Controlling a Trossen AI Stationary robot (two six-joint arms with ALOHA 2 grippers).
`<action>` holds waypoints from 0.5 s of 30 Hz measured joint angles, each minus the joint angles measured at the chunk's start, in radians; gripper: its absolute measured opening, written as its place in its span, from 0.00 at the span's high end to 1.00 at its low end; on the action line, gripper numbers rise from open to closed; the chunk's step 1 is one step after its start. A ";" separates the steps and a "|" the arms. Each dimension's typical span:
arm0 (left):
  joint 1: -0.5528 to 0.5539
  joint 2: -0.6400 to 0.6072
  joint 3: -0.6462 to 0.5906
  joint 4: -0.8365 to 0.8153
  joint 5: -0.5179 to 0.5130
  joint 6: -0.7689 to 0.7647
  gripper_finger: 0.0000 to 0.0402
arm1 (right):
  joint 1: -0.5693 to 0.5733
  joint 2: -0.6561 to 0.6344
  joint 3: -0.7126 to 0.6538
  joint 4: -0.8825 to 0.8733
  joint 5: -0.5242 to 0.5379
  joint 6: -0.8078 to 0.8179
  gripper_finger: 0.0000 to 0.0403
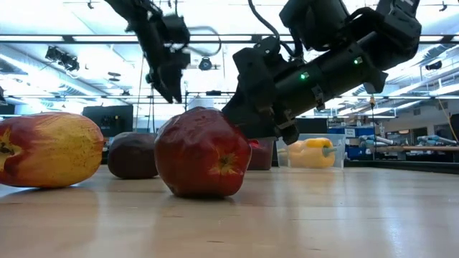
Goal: Sort produce into baskets
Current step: Put the dark red apple into the left black bin
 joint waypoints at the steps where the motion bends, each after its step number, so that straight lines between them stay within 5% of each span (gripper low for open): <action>1: -0.020 -0.027 -0.014 -0.003 0.022 -0.018 0.04 | 0.001 0.000 0.000 0.001 -0.001 0.002 0.38; 8: -0.300 -0.230 -0.219 -0.094 0.043 -0.166 0.08 | 0.006 0.000 0.000 0.010 -0.001 0.016 0.38; 15: -0.707 -0.399 -0.375 -0.173 0.041 -0.561 0.14 | 0.041 0.000 0.000 0.058 0.000 0.039 0.38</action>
